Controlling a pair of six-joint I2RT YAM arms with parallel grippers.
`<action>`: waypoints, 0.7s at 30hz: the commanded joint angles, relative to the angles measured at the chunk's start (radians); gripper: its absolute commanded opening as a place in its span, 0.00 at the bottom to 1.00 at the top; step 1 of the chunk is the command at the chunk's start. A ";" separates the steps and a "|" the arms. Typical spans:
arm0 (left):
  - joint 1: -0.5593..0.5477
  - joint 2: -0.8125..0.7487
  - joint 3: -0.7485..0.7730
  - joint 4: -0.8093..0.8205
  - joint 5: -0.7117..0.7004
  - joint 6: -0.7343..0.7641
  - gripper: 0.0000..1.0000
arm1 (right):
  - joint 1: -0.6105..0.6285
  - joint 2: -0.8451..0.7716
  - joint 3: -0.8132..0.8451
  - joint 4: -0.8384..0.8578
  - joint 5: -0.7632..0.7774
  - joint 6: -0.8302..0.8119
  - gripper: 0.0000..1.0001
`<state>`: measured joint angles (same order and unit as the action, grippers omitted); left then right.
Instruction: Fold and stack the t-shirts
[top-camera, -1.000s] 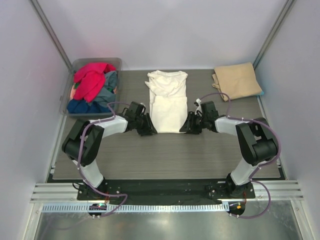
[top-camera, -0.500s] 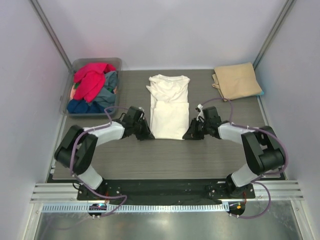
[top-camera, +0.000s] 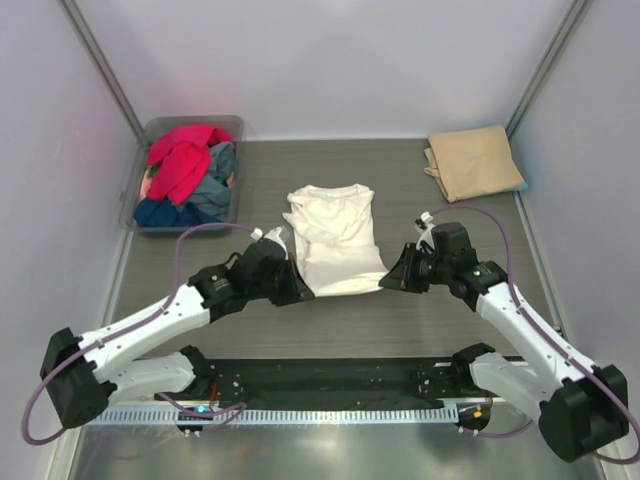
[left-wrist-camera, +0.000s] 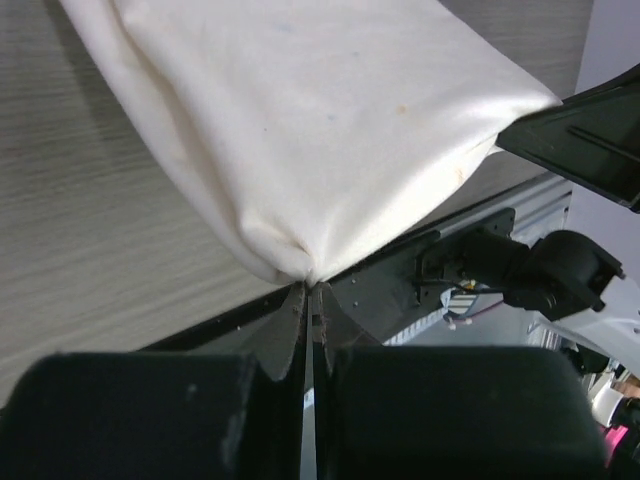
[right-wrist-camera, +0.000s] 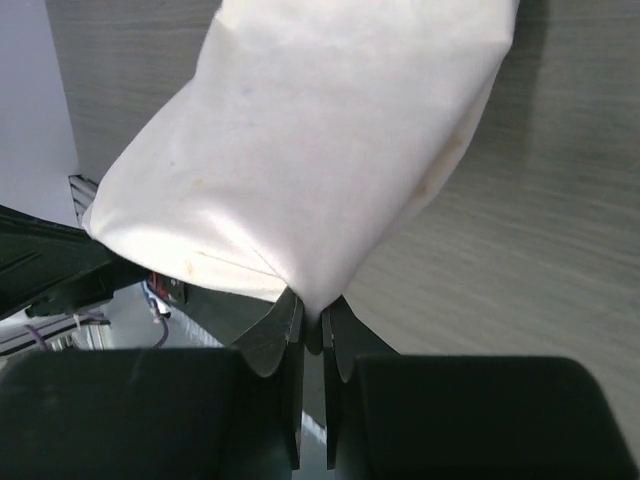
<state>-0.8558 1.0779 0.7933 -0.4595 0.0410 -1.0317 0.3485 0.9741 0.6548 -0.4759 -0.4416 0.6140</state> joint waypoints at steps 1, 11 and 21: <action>-0.057 -0.064 0.067 -0.211 -0.125 -0.062 0.00 | 0.001 -0.087 0.068 -0.192 0.059 0.030 0.01; -0.026 0.016 0.339 -0.407 -0.277 0.083 0.00 | 0.003 0.096 0.376 -0.280 0.138 -0.062 0.01; 0.222 0.270 0.524 -0.332 -0.073 0.278 0.03 | -0.037 0.432 0.611 -0.227 0.166 -0.138 0.01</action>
<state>-0.6556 1.3106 1.2671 -0.8078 -0.1188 -0.8337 0.3206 1.3720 1.1957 -0.7406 -0.2813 0.5133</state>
